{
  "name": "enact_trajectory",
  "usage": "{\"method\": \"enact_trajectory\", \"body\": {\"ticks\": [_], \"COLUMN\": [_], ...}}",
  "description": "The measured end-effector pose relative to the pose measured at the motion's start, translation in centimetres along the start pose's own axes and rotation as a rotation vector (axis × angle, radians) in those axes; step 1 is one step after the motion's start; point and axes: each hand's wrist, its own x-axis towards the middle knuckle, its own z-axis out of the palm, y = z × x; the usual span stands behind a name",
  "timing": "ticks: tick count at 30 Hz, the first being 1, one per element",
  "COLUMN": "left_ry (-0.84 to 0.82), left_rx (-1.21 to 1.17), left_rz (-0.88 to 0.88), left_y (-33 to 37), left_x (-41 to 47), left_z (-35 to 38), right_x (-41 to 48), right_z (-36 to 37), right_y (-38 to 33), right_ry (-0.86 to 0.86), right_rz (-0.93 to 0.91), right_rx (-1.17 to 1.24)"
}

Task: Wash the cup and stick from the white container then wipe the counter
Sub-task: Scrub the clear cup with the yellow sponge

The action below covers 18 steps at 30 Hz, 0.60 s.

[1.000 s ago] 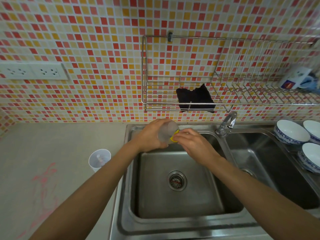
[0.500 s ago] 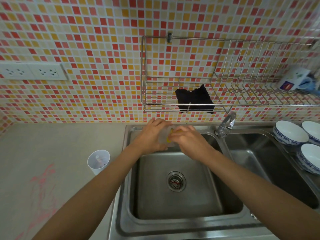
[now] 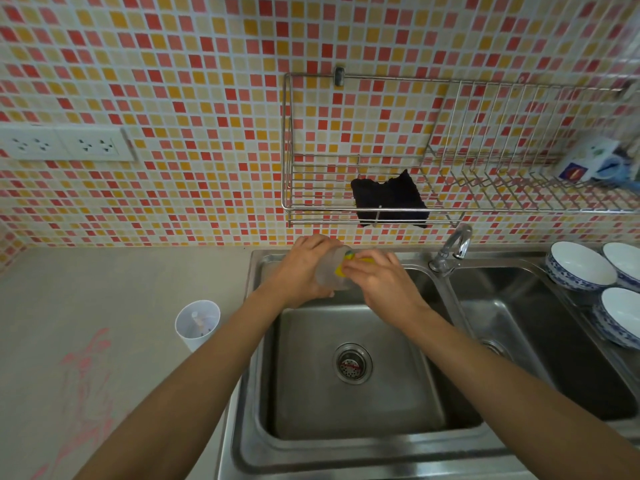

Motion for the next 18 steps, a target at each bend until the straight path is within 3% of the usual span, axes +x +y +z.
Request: {"method": "enact_trajectory", "body": {"ticks": [4,6,12,18], "left_ry": [-0.073,-0.099,-0.096,-0.092], "left_rx": [0.025,0.003,-0.096,-0.165], "left_rz": [0.006,-0.013,-0.055,-0.103], "left_y": [-0.3,-0.3,-0.6,0.7], "left_x": [-0.3,-0.7,-1.1,-1.2], "left_z": [0.0,0.2,0.5,0.2], "right_x": [-0.6,-0.4,-1.0,-1.6], "right_z": [0.5,0.1,0.1,0.4], "right_y": [-0.8,-0.1,1.6,1.2], "right_ry": [-0.179,-0.233,-0.133,-0.057], "right_rz": [0.209,0.137,-0.127,-0.069], "right_rx": [0.392,0.368,0.158,0.144]}}
